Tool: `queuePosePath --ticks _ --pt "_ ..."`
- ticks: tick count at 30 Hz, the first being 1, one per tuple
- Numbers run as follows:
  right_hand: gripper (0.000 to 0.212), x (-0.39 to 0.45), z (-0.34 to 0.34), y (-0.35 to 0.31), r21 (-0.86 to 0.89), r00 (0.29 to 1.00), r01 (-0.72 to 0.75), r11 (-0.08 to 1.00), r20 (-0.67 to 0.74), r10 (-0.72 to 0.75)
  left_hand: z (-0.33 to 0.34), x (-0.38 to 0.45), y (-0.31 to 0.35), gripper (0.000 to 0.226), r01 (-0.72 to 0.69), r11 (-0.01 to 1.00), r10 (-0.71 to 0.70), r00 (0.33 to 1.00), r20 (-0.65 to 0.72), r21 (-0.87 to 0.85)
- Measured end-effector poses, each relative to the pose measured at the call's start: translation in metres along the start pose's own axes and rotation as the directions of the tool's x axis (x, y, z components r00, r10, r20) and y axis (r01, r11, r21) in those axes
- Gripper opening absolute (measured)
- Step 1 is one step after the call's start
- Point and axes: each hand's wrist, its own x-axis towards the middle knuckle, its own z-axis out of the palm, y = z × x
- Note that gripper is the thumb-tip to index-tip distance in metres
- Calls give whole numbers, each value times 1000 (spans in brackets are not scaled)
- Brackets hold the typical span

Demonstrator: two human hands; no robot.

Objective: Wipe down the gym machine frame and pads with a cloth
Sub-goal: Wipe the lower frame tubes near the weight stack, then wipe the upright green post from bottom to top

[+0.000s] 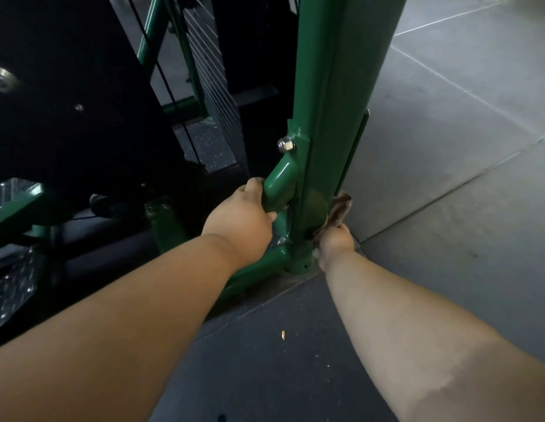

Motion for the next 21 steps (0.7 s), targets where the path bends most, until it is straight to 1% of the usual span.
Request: queuePosePath --ticks 1,2,4,6,7,9,12,13,17,19,20,21 --pt "29 -11 3 -10 -77 997 30 997 74 -24 1 0 -1 57 -4 1000 4 1000 -1 -3" --pt "28 -9 1 -14 -118 989 98 988 119 -84 1 1 -2 57 -8 1000 8 1000 -4 -10" --pt "26 -19 -2 -31 -239 980 168 956 148 -135 3 1 -3 57 -11 999 11 1000 -6 -30" --pt "27 -20 1 -42 -258 970 222 940 157 -186 3 1 -2 56 -3 999 3 1000 -6 -39" --pt "28 -26 4 -44 -273 964 253 928 148 -220 3 1 -1 56 4 999 -4 1000 -5 -37" --pt "27 -48 11 -43 -308 956 292 906 87 -279 5 0 1 54 16 999 -16 1000 -4 -33" --pt "31 -92 26 -34 -221 943 327 919 11 -333 4 0 4 55 27 1000 -26 1000 4 -15" --pt "30 -105 29 -33 -203 925 374 905 15 -379 3 0 5 56 28 1000 -28 1000 12 -3" --pt "18 -140 30 -50 -261 801 586 767 47 -597 -1 0 6 60 21 999 -23 998 50 46" --pt "20 -147 30 -67 -266 713 691 672 102 -694 -1 2 5 59 21 997 -25 998 57 70" --pt "24 -151 29 -73 -272 659 742 613 128 -741 -1 2 6 58 21 997 -26 998 60 79" --pt "28 -154 29 -79 -259 591 798 544 155 -792 -1 3 7 57 18 996 -24 998 66 89"
